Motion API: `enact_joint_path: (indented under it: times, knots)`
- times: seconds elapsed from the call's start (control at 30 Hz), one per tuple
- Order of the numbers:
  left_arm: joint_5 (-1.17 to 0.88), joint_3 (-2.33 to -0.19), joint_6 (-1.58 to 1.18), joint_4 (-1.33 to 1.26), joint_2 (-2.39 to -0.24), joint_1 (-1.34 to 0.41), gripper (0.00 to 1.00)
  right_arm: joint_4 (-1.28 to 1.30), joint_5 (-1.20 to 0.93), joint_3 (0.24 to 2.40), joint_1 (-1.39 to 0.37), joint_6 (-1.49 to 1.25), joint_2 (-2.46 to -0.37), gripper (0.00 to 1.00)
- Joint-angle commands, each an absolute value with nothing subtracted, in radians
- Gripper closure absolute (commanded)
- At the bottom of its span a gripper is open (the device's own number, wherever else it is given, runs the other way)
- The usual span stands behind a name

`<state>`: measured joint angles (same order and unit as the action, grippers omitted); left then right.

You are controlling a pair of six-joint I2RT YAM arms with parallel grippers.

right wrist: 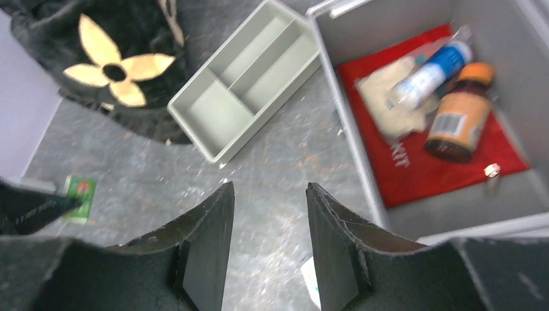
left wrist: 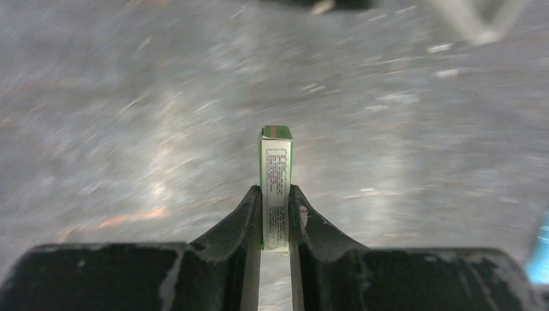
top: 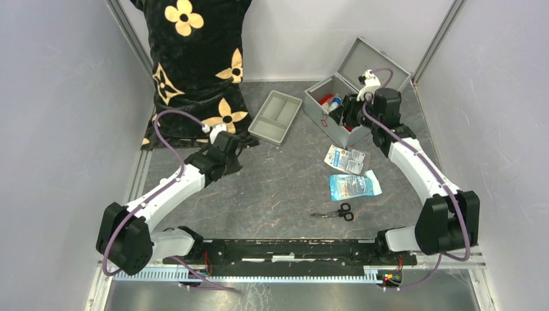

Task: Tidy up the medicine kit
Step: Pick up the medical item at the center of the board, then place the medical item at the medicine box.

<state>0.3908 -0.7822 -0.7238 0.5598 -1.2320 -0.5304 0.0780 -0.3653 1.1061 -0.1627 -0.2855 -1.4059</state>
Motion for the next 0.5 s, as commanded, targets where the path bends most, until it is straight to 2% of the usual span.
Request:
enact_joint_path:
  times: [0.0, 0.23, 0.47]
  knots:
    - [0.167, -0.948, -0.59, 0.355, -1.239, -0.551, 0.83, -0.049, -0.421, 0.985, -0.174, -0.387, -1.249, 0.48]
    - [-0.038, -1.379, -0.545, 0.238, -1.618, -0.608, 0.86, 0.04, -0.164, 0.815, -0.174, -0.328, -0.907, 0.46]
    - [-0.206, -1.857, -0.596, 0.136, -2.038, -0.627, 0.88, 0.16, -0.115, 0.732, -0.175, -0.314, -0.721, 0.46]
